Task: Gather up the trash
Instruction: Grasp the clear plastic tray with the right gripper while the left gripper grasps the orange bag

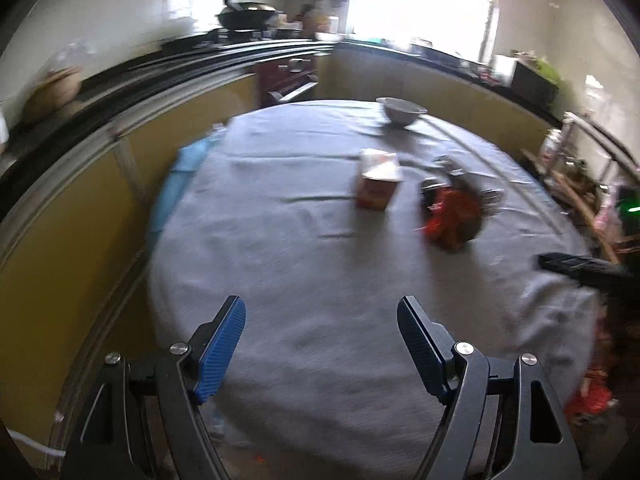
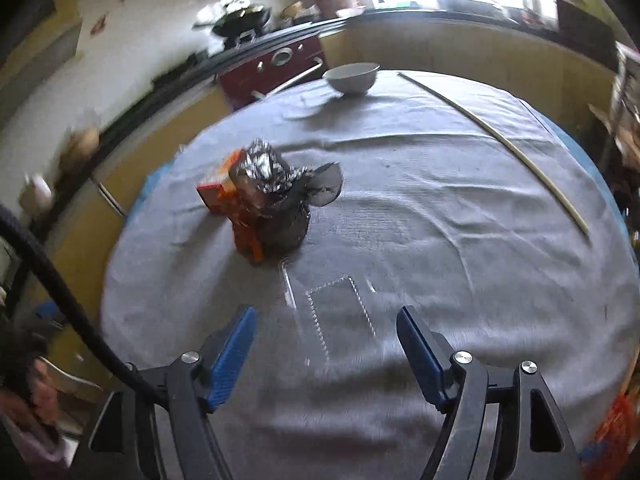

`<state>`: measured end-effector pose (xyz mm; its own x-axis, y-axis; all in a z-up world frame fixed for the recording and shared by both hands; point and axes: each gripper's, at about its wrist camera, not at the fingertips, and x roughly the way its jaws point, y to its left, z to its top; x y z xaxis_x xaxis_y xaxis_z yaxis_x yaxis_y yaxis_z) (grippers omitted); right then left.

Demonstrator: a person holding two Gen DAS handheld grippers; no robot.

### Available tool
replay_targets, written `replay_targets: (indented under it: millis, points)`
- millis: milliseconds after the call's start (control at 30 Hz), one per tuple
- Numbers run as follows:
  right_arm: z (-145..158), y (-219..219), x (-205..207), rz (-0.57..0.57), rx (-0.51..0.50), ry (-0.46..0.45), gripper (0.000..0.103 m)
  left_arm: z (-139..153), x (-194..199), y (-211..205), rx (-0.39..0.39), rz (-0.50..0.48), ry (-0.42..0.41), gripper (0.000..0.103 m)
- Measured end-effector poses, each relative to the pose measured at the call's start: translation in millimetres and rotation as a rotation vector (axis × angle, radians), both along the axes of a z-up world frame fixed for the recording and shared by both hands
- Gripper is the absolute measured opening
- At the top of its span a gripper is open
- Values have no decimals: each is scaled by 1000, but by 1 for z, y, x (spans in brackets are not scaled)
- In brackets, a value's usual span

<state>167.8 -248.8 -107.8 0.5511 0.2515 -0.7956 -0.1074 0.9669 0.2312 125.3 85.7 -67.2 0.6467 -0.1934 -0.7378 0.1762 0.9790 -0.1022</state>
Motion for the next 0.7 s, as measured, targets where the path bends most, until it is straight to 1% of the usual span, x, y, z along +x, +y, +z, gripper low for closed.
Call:
replay_targets:
  millis: [100,200,267,300,333,367,400,533,667,700]
  points:
    - [-14,14,17,48,-49,30,76,4,20,-17,-12,-51,23,79]
    - [-26,23,26,69,-98,56,76,4,44,-38,-16,-98,30,79]
    - [-34,24,29,57,-105,72,76,3,59,-52,-20,-124,32,79]
    - [-36,23,29,52,-104,72,76,1,70,-63,-31,-154,32,79]
    - [-38,21,30,45,-100,71,76,0,75,-71,-32,-170,35,79]
    - [-41,19,30,35,-98,74,72,-4,84,-81,-31,-189,40,79]
    - [-42,16,29,28,-94,73,60,-7,91,-89,-34,-209,46,79]
    - [-42,-1,19,-10,-37,63,59,-27,113,-115,-59,-268,84,79]
    - [-39,-21,0,-58,24,55,59,-41,126,-128,-66,-283,110,79]
    - [-38,-26,-4,-69,44,56,59,-45,129,-131,-64,-290,113,77]
